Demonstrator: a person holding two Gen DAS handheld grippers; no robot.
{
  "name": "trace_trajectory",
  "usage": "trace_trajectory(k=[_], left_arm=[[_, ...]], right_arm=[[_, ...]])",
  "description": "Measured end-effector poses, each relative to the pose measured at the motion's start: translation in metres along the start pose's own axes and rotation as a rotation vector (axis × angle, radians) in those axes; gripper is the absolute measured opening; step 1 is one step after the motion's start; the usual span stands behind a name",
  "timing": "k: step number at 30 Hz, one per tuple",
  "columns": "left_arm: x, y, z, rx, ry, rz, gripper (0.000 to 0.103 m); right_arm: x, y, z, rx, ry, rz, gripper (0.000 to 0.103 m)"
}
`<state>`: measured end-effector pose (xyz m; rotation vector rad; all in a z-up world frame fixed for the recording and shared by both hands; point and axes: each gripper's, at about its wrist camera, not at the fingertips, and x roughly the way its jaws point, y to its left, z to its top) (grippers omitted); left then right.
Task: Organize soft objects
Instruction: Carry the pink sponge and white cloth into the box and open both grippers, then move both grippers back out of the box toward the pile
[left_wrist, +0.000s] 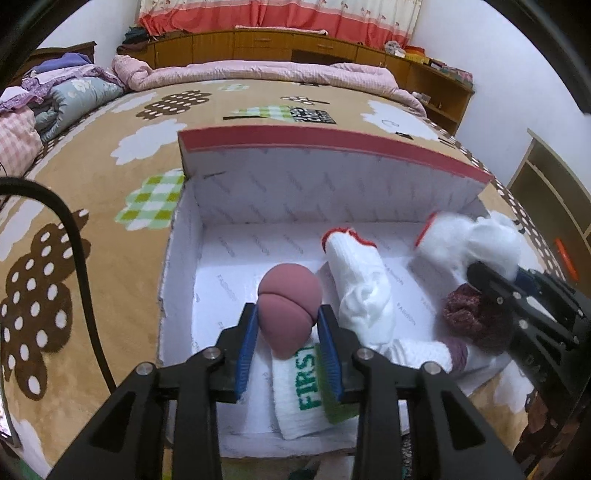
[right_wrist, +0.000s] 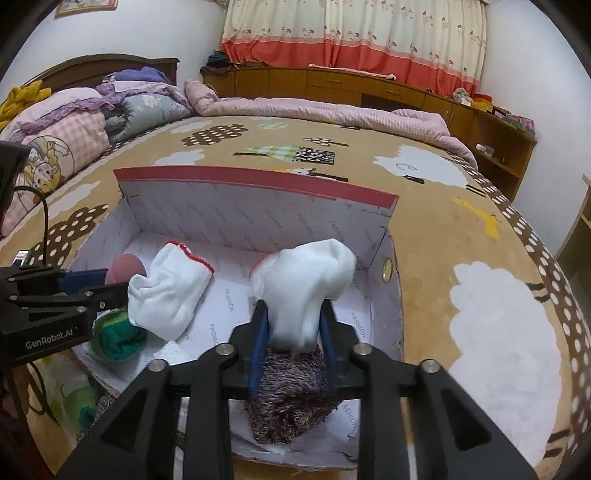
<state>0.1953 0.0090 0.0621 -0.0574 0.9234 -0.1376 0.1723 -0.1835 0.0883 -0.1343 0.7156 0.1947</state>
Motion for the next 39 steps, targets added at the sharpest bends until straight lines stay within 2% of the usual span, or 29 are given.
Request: trace_trajectory(k=[3, 8, 15, 31, 39], left_arm=[[-0.002, -0.002, 0.0, 0.018, -0.009, 0.008, 0.039], [-0.011, -0.004, 0.001, 0.016, -0.025, 0.01, 0.054], [-0.028, 0.0, -0.001, 0.003, -0.035, 0.009, 0.059], [-0.078, -0.004, -0.032, 0.039, -0.062, -0.024, 0.062], [-0.091, -0.001, -0.051, 0.028, -0.055, -0.034, 0.062]], right_arm=[[-0.001, 0.0, 0.0, 0.007, -0.008, -0.003, 0.039], [-0.008, 0.001, 0.0, 0.009, -0.027, -0.007, 0.052], [-0.025, 0.001, 0.002, 0.023, -0.06, -0.007, 0.063], [-0.079, 0.018, -0.01, 0.005, -0.097, 0.017, 0.063], [-0.095, 0.022, -0.024, 0.017, -0.097, 0.03, 0.063]])
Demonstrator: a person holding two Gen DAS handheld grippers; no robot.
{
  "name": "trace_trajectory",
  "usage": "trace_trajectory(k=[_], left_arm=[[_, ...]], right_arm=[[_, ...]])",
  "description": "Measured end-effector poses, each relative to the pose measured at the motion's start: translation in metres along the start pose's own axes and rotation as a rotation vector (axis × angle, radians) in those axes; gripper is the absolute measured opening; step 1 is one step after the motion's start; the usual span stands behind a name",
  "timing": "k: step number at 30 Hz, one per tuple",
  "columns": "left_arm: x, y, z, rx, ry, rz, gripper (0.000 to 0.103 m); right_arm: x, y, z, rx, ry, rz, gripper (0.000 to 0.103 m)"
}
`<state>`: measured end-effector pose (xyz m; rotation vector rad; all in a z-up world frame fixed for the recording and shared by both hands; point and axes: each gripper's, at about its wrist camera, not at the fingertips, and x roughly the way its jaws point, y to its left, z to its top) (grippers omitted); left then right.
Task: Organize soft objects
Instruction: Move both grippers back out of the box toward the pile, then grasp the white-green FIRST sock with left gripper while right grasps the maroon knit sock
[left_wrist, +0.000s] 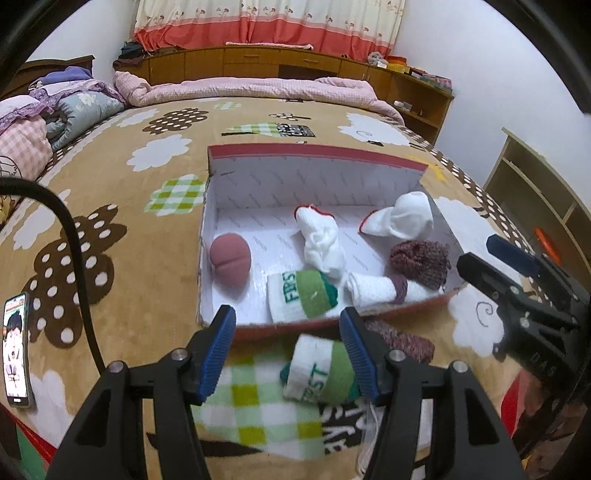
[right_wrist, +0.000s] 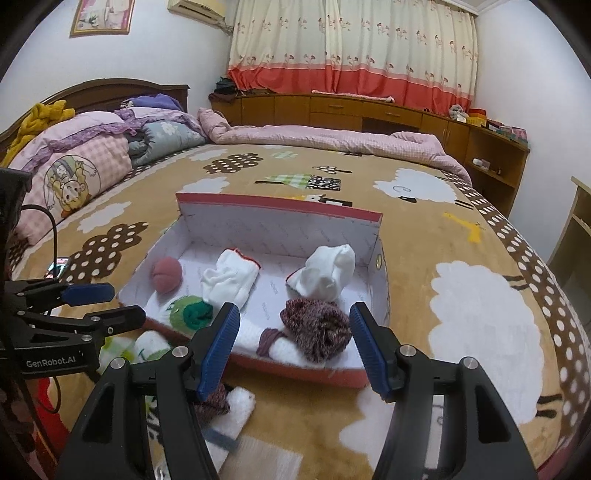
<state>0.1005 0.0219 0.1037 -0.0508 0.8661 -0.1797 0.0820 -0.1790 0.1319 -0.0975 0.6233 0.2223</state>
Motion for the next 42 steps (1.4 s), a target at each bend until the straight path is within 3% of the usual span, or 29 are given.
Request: trace_trajectory(k=[10, 20, 30, 35, 42], left_arm=[[-0.001, -0.004, -0.026, 0.007, 0.05, -0.022, 0.062], [0.025, -0.012, -0.045, 0.023, 0.132, -0.052, 0.063], [0.048, -0.019, -0.05, 0.012, 0.134, -0.08, 0.064], [0.047, -0.017, -0.049, 0.001, 0.116, -0.089, 0.044], [0.035, -0.003, -0.047, -0.028, 0.098, -0.092, 0.038]], right_arm=[[-0.014, 0.001, -0.015, 0.011, 0.009, 0.003, 0.063], [-0.021, 0.002, -0.026, 0.023, 0.028, 0.015, 0.063], [-0.014, 0.002, -0.035, 0.034, 0.056, 0.022, 0.063], [-0.012, 0.003, -0.038, 0.031, 0.068, 0.027, 0.063], [-0.01, 0.011, -0.038, 0.03, 0.076, 0.06, 0.063]])
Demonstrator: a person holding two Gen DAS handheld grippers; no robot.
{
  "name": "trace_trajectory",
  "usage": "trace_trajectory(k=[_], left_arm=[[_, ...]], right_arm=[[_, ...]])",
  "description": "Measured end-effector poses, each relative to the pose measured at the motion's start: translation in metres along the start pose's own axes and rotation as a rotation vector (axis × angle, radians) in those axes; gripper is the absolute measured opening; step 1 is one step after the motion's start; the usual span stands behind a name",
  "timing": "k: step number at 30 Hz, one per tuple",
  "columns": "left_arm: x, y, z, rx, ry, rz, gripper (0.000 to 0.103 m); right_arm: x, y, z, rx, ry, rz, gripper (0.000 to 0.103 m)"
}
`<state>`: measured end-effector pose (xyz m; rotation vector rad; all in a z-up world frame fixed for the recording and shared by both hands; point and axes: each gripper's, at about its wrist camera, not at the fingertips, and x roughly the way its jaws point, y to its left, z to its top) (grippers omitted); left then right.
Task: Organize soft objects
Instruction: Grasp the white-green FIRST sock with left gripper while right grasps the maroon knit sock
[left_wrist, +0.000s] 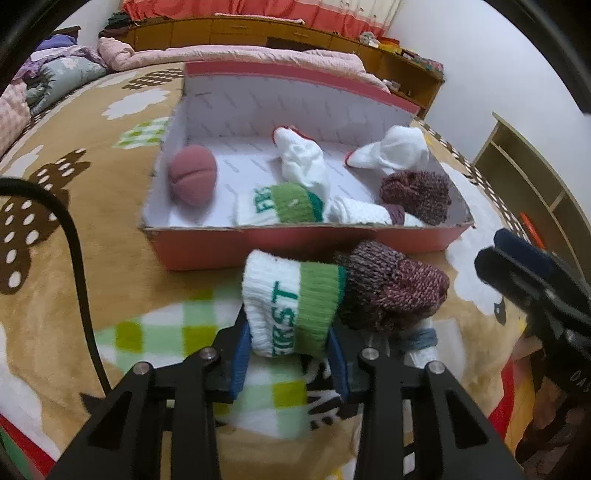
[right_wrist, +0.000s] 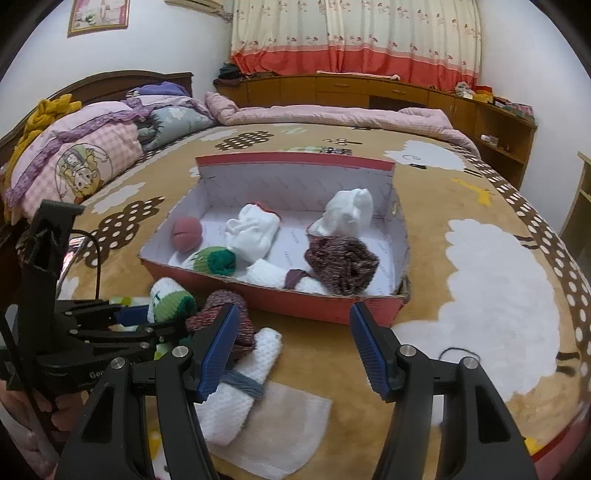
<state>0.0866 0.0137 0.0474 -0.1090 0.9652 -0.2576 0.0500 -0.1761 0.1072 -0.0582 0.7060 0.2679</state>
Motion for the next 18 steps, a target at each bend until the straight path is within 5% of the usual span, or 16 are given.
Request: trace_trajectory(k=[18], left_arm=[[-0.023, 0.047, -0.012, -0.104, -0.016, 0.052, 0.038]], right_arm=[[0.038, 0.053, -0.008, -0.097, 0.104, 0.094, 0.063]])
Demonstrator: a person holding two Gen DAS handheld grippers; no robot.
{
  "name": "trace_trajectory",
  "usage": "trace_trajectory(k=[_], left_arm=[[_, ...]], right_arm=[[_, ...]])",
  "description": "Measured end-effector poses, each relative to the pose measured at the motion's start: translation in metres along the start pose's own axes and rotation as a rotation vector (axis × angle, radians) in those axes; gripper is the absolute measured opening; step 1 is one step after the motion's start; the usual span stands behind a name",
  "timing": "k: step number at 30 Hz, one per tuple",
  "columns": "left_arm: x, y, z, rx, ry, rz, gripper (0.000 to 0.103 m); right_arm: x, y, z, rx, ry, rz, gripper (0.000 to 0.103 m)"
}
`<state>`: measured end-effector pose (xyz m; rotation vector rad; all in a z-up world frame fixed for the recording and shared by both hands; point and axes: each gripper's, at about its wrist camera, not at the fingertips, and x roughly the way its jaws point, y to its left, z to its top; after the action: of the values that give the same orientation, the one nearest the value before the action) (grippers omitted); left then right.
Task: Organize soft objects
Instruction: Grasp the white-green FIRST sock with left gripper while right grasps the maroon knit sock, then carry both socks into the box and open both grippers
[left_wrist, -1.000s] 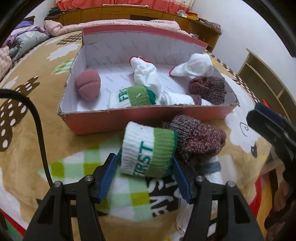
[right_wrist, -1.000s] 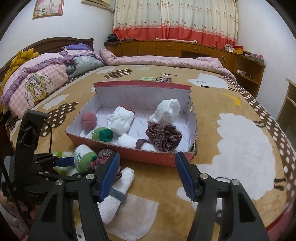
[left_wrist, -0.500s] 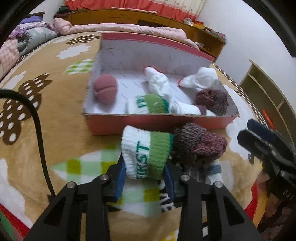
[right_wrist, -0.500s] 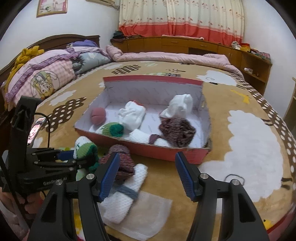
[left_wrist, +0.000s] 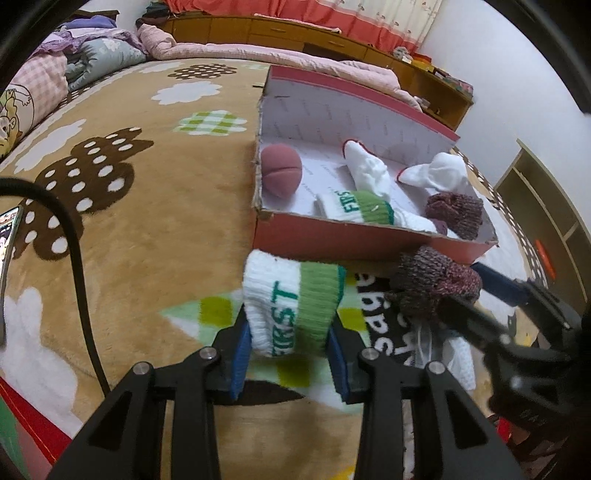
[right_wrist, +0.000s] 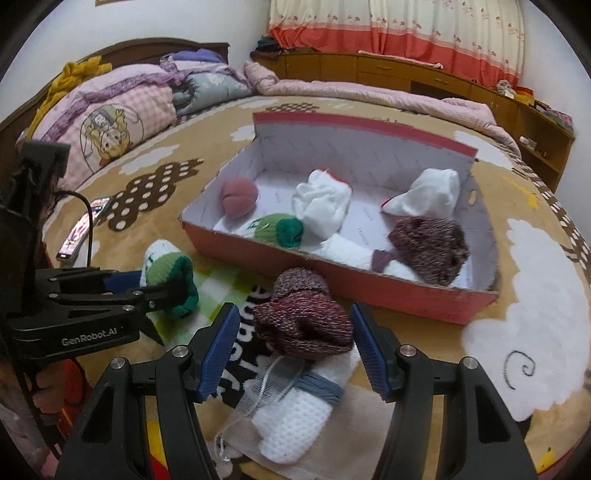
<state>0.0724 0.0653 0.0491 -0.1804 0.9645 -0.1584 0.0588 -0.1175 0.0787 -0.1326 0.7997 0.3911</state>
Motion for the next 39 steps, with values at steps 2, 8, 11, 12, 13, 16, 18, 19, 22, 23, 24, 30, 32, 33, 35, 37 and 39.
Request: trace_trajectory(k=[2, 8, 11, 12, 13, 16, 18, 19, 22, 23, 24, 30, 32, 33, 35, 37, 39], left_arm=[[0.0, 0.001, 0.0, -0.001, 0.0, -0.001, 0.038], [-0.001, 0.0, 0.0, 0.002, -0.004, -0.004, 0.038], [-0.005, -0.002, 0.001, 0.006, -0.012, -0.005, 0.038], [-0.006, -0.003, 0.001, 0.007, -0.015, -0.006, 0.038], [-0.008, -0.004, 0.002, 0.01, -0.02, -0.006, 0.038], [-0.014, -0.007, 0.004, 0.015, -0.032, -0.007, 0.038], [-0.018, -0.009, 0.006, 0.021, -0.041, -0.007, 0.038], [-0.021, -0.011, 0.008, 0.027, -0.049, -0.007, 0.038], [-0.027, -0.017, 0.015, 0.046, -0.065, -0.006, 0.038], [-0.028, -0.019, 0.017, 0.051, -0.069, -0.005, 0.038], [-0.03, -0.021, 0.02, 0.057, -0.074, -0.005, 0.038], [-0.037, -0.029, 0.037, 0.082, -0.102, -0.008, 0.038], [-0.037, -0.033, 0.043, 0.091, -0.112, -0.003, 0.038], [-0.037, -0.034, 0.046, 0.096, -0.115, 0.0, 0.038], [-0.037, -0.038, 0.054, 0.104, -0.124, 0.003, 0.038], [-0.036, -0.041, 0.061, 0.111, -0.134, 0.006, 0.038], [-0.035, -0.044, 0.067, 0.118, -0.141, 0.009, 0.038]], right_arm=[[0.005, 0.003, 0.0, -0.006, 0.014, -0.001, 0.055], [0.004, 0.007, -0.001, -0.016, 0.003, 0.019, 0.024], [-0.003, 0.009, -0.001, -0.027, -0.011, 0.034, 0.022], [-0.005, 0.01, 0.0, -0.029, -0.016, 0.042, 0.022], [-0.008, 0.011, 0.0, -0.033, -0.022, 0.05, 0.022], [-0.016, 0.013, 0.0, -0.047, -0.04, 0.065, 0.022], [-0.022, 0.013, 0.001, -0.049, -0.055, 0.068, 0.022], [-0.025, 0.012, 0.003, -0.046, -0.063, 0.07, 0.022], [-0.032, 0.009, 0.008, -0.04, -0.083, 0.073, 0.022], [-0.034, 0.008, 0.01, -0.041, -0.088, 0.072, 0.022], [-0.036, 0.007, 0.011, -0.042, -0.094, 0.07, 0.022], [-0.047, 0.003, 0.021, -0.039, -0.128, 0.065, 0.022], [-0.049, 0.001, 0.025, -0.036, -0.139, 0.057, 0.022], [-0.05, 0.0, 0.026, -0.035, -0.142, 0.054, 0.022], [-0.05, -0.002, 0.03, -0.032, -0.151, 0.049, 0.022], [-0.052, -0.004, 0.034, -0.032, -0.161, 0.04, 0.022], [-0.052, -0.007, 0.038, -0.029, -0.17, 0.032, 0.022]])
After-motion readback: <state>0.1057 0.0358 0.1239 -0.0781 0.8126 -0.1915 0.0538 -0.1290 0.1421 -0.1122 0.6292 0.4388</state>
